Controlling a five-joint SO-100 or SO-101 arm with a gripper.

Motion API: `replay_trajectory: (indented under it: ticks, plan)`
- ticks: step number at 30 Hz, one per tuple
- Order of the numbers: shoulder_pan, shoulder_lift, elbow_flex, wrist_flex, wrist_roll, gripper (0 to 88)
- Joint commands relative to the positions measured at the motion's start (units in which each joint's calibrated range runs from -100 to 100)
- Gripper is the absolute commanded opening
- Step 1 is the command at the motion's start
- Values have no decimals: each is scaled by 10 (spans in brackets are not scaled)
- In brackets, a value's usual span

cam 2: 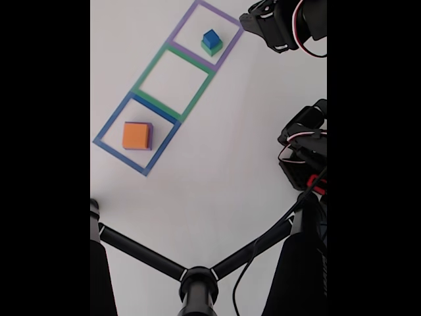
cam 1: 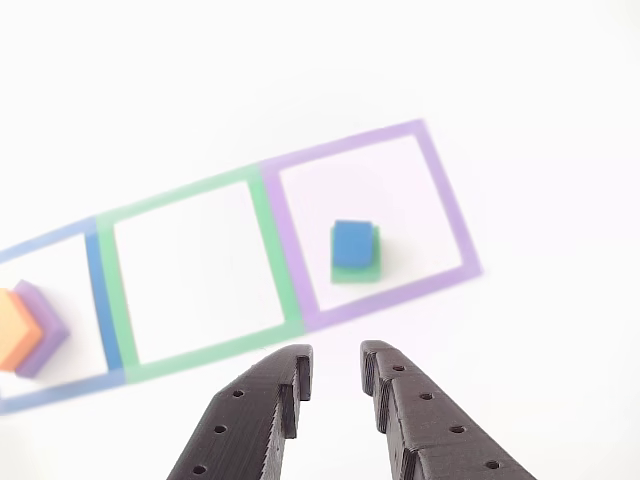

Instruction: Tower of hanoi

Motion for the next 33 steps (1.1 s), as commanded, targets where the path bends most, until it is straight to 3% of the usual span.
replay_trajectory:
  ticks: [1, 5, 13, 21, 33]
  plan:
    - [37, -22, 39, -52, 0, 68]
    - [67, -35, 129, -119, 0, 188]
    - [109, -63, 367, -351, 0, 292]
    - [121, -69, 608, -642, 0, 352]
    - [112, 27, 734, -888, 0, 362]
